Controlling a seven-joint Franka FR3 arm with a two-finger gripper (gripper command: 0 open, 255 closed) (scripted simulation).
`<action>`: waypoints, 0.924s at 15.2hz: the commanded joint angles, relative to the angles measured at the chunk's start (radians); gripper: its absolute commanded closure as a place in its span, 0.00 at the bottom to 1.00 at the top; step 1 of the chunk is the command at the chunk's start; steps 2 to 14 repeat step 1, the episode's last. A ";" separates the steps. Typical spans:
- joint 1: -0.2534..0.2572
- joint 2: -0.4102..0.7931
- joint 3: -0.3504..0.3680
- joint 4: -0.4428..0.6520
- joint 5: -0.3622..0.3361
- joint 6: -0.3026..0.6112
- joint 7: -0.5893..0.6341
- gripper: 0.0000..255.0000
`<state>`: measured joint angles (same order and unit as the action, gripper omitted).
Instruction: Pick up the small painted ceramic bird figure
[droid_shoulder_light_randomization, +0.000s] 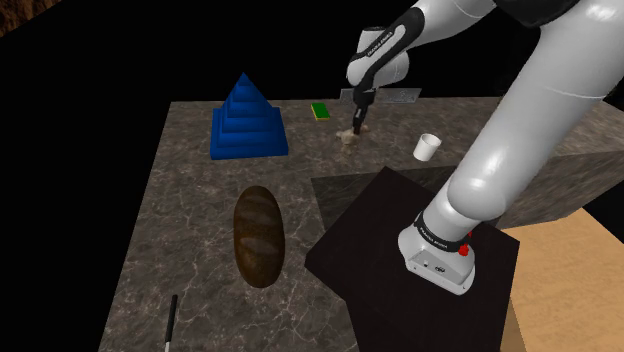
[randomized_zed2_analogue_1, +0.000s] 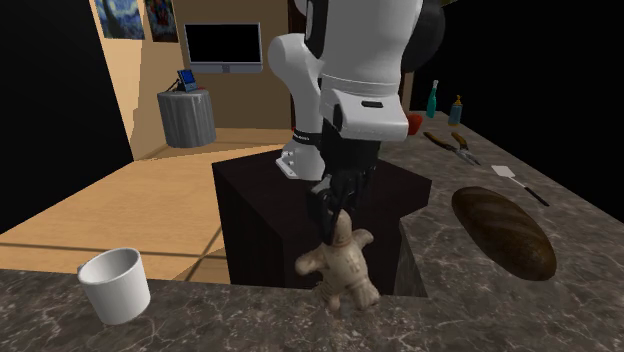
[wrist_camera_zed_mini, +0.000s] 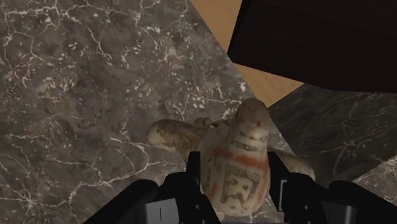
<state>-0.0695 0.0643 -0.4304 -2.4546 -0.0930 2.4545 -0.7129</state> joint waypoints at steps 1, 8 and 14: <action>0.000 -0.007 -0.001 0.001 -0.004 -0.008 0.003 1.00; 0.000 -0.007 -0.001 0.001 -0.004 -0.008 0.003 1.00; 0.000 -0.007 -0.001 0.001 -0.004 -0.008 0.003 1.00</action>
